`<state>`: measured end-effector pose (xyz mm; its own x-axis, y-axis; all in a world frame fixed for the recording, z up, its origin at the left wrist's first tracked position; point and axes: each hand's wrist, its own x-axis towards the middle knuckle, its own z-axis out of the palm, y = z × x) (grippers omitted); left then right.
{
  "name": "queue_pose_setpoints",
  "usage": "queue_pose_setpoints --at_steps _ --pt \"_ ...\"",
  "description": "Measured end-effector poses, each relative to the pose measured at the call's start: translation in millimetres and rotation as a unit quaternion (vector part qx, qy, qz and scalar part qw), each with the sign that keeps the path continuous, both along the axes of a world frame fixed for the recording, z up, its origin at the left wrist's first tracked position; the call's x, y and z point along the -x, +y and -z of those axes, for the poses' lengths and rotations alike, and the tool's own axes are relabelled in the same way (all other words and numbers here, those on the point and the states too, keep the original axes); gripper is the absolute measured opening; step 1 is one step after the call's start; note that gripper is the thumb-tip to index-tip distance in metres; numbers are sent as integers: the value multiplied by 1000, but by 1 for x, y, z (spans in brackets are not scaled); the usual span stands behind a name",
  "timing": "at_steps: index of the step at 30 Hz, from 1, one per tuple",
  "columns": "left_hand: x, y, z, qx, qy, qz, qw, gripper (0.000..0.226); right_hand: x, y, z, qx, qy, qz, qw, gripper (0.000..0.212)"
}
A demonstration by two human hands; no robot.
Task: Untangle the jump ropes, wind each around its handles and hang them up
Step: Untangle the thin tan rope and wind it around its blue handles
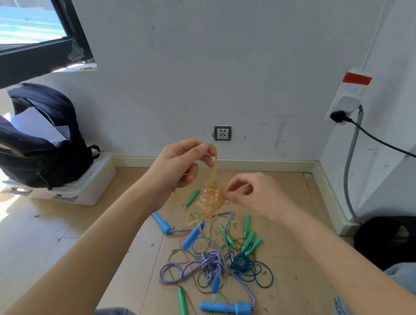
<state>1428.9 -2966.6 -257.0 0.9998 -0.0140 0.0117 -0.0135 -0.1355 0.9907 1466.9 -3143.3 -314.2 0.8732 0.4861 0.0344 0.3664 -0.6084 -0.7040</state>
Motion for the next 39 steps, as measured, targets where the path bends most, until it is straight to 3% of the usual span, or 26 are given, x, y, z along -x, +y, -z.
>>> queue_pose_setpoints --at_steps 4,7,9,11,13,14,17,20,28,33,39 --pt "0 2 2 23 10 18 1000 22 6 6 -5 -10 89 -66 994 68" --pt "-4 1 5 76 7 21 997 21 11 12 -4 -35 117 -123 985 49" --pt "-7 2 8 63 20 -32 997 16 10 12 -5 -68 112 -87 988 35" --pt "-11 4 16 -79 32 -114 990 16 7 9 -8 -132 141 -15 981 26" --pt "-11 8 25 -266 28 -168 949 41 4 4 -11 -206 180 48 961 20" --pt "-10 8 26 -292 14 -179 939 47 2 1 -13 -233 193 70 951 19" --pt "-6 3 24 -192 9 -99 976 37 2 -2 -17 -283 222 72 930 19" --pt "-4 -10 28 -144 11 22 989 21 6 -1 -19 -307 244 -3 920 18" --pt "-11 -5 35 -63 94 -32 993 16 2 -2 -17 -330 241 82 909 16" --pt "-13 19 31 84 138 -103 982 11 -5 -14 -20 -375 224 198 878 21" --pt "-16 19 36 40 156 -146 976 19 -5 -12 -16 -357 191 250 880 23"
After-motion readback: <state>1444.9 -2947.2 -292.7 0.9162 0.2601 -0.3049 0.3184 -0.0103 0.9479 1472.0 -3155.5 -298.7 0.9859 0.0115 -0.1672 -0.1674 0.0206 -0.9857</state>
